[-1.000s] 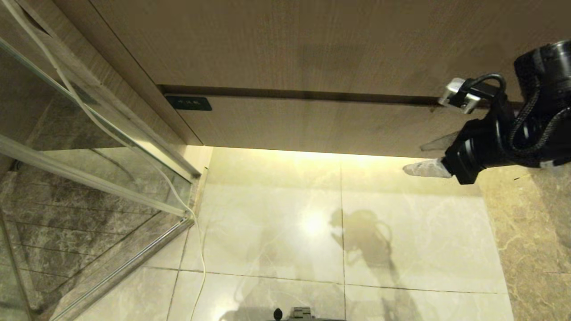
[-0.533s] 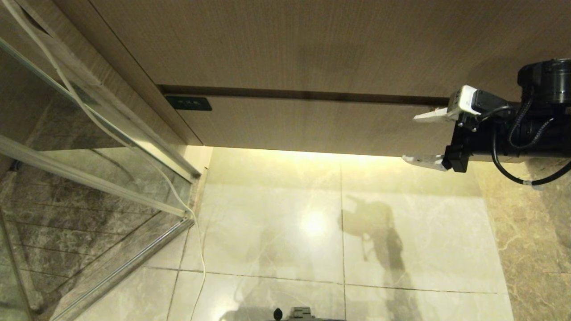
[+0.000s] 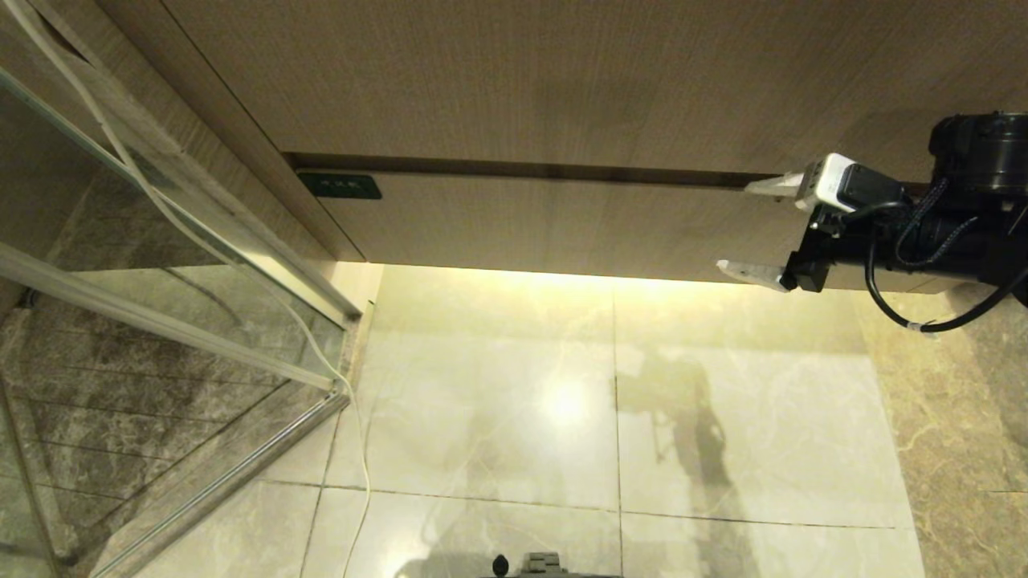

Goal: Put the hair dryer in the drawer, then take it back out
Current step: Pull open the drawer

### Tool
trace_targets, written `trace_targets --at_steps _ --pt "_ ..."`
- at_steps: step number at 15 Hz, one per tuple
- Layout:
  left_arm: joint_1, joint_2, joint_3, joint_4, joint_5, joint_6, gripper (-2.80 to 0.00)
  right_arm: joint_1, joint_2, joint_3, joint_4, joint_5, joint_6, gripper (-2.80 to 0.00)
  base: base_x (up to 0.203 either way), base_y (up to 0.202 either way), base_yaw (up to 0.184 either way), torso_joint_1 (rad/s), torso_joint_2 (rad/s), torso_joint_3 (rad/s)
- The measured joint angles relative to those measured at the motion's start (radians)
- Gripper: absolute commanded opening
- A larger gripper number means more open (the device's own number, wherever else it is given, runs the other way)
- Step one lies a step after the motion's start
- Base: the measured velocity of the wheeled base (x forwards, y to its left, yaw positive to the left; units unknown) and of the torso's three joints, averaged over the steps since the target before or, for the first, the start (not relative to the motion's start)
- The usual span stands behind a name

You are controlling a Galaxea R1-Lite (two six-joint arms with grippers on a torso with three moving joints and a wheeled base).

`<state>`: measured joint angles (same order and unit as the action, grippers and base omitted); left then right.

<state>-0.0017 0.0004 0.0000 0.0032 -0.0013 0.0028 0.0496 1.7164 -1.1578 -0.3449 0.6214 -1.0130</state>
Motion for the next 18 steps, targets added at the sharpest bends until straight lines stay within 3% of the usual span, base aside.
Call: trace_targets --at_steps 4,9,13,18 --pt "0.000 0.000 0.000 0.000 0.000 0.000 -2.80 0.000 -0.003 0.006 0.165 -0.066 0.010 0.00 0.000 0.000 0.000 0.000 0.00 0.000" --pt "0.000 0.000 0.000 0.000 0.000 0.000 -2.80 0.007 -0.007 0.004 0.071 -0.104 -0.019 0.00 0.000 0.000 0.000 0.000 0.00 0.000" --pt "0.000 0.000 0.000 0.000 0.000 0.000 -2.80 0.005 -0.004 0.021 0.040 -0.128 -0.122 0.00 0.000 0.000 0.000 0.000 0.00 0.000" --pt "0.000 0.000 0.000 0.000 0.000 -0.001 -2.80 0.007 0.026 -0.005 -0.059 -0.185 -0.131 0.00 0.000 0.000 0.000 0.000 0.00 0.000"
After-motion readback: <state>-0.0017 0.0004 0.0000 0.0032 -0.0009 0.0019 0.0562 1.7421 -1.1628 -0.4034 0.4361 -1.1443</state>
